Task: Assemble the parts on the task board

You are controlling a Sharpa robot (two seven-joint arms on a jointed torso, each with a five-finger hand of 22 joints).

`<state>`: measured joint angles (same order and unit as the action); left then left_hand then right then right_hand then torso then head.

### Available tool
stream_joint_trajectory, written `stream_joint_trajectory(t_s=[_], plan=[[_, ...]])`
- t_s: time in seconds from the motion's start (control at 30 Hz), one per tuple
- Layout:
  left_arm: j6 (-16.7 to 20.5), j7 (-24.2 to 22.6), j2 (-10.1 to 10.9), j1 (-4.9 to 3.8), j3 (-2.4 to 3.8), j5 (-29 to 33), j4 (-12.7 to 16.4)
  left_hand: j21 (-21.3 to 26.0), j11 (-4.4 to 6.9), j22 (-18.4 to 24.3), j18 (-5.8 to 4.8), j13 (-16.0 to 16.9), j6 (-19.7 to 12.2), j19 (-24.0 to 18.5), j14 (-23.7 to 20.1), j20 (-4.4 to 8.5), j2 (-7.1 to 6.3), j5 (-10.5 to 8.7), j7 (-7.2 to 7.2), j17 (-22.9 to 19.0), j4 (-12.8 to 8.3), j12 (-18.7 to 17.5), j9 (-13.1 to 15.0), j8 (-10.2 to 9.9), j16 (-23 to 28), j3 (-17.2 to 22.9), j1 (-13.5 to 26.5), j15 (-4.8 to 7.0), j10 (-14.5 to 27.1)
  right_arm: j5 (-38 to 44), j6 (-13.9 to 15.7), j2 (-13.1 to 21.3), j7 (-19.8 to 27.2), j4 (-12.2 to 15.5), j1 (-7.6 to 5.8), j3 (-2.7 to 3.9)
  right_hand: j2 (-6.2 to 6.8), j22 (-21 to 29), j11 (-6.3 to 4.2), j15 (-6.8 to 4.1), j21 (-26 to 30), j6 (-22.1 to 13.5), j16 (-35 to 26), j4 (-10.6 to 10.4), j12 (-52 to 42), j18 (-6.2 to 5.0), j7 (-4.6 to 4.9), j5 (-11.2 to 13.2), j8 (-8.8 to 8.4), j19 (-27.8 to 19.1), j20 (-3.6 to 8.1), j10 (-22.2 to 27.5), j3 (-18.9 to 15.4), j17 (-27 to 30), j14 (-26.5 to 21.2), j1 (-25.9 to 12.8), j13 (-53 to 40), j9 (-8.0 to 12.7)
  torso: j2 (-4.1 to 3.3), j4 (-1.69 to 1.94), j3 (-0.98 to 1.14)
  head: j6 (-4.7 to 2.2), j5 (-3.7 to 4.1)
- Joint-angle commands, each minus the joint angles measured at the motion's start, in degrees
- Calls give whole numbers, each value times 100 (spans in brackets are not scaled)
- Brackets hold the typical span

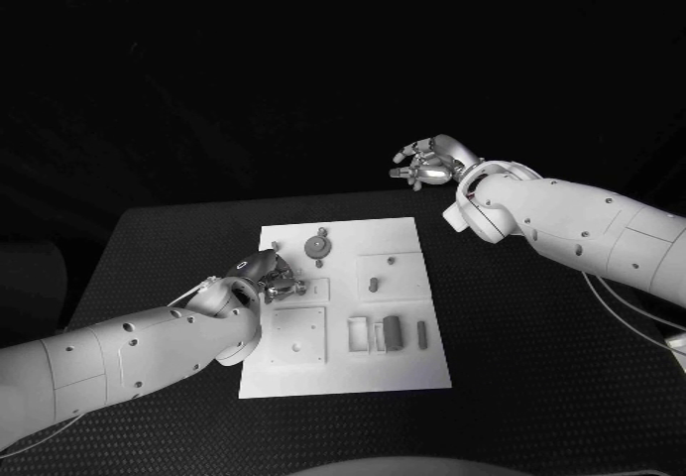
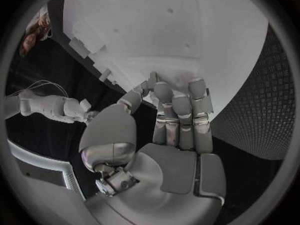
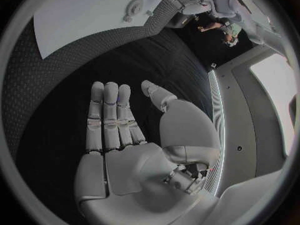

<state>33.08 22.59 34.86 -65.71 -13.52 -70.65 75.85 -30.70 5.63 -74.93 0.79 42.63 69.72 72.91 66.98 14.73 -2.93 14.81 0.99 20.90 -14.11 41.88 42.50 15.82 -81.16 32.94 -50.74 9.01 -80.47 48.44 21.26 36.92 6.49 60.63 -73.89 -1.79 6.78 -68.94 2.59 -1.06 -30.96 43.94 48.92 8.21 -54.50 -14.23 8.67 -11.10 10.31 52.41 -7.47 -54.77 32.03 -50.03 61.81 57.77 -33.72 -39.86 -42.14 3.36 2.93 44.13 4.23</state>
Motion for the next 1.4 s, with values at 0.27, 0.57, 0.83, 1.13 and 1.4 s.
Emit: stream_joint_trajectory(t_s=[0.27, 0.57, 0.83, 1.13, 1.4], plan=[[-257, 134, -21, 29, -20, -100, 32, -114, 48, -138, 19, 51, 169, 13, 57, 66, 171, -458, -88, 29, -62, 108, -22, 172, -80, 588, -104, 107, -33, 2, -51, -5, 34, 3, 2, 2, 1, -12, 218, -3, 36, 271, -36, -24, -36, -77, 219, 24, 27, 57, -1, 667, 0, -13, 36, -45, 12, 7, -2, 0, -3, 14, -1], [-299, 227, -32, 29, -21, -329, 32, -179, 67, -142, 29, 89, 201, 32, 75, 78, 191, -460, -107, 53, -24, 168, -19, 215, -135, 634, -4, 117, -44, 2, -56, -5, 33, 6, 2, 2, 1, -14, 218, -3, 38, 270, -40, -27, -38, -77, 218, 24, 28, 57, 0, 669, 1, -18, 37, -43, 16, 9, -1, 2, -3, 22, -4], [-322, 250, -53, 29, -21, -439, 37, -252, 88, -143, 39, 130, 227, 50, 101, 89, 273, -460, -128, 75, -23, 241, -10, 266, -198, 652, 87, 131, -53, 2, -56, -7, 33, 2, 2, 2, 1, -16, 218, -3, 40, 270, -44, -30, -41, -77, 219, 24, 29, 58, 0, 670, 1, -22, 38, -44, 19, 10, 0, -1, 0, 18, -15], [-139, 366, -73, 30, -21, -599, 23, -323, 100, -144, 50, 159, 226, 38, 106, 94, 397, -431, -140, 86, -94, 298, -6, 311, -243, 694, 163, 131, -38, 2, -52, 0, 35, 4, 2, 2, 1, -18, 218, -3, 42, 268, -47, -33, -43, -77, 219, 24, 30, 58, 0, 671, 0, -27, 39, -44, 23, 11, 3, 0, -1, 13, -13], [-166, 456, -105, 30, -21, -669, 8, -384, 105, -144, 55, 172, 221, 22, 111, 90, 489, -427, -145, 89, -199, 335, -5, 345, -275, 746, 227, 123, -29, 2, -54, 1, 35, 1, 2, 2, 2, -20, 218, -3, 44, 269, -50, -34, -45, -77, 219, 24, 31, 58, 0, 672, 0, -30, 39, -44, 25, 12, 0, 0, 0, 12, -7]])
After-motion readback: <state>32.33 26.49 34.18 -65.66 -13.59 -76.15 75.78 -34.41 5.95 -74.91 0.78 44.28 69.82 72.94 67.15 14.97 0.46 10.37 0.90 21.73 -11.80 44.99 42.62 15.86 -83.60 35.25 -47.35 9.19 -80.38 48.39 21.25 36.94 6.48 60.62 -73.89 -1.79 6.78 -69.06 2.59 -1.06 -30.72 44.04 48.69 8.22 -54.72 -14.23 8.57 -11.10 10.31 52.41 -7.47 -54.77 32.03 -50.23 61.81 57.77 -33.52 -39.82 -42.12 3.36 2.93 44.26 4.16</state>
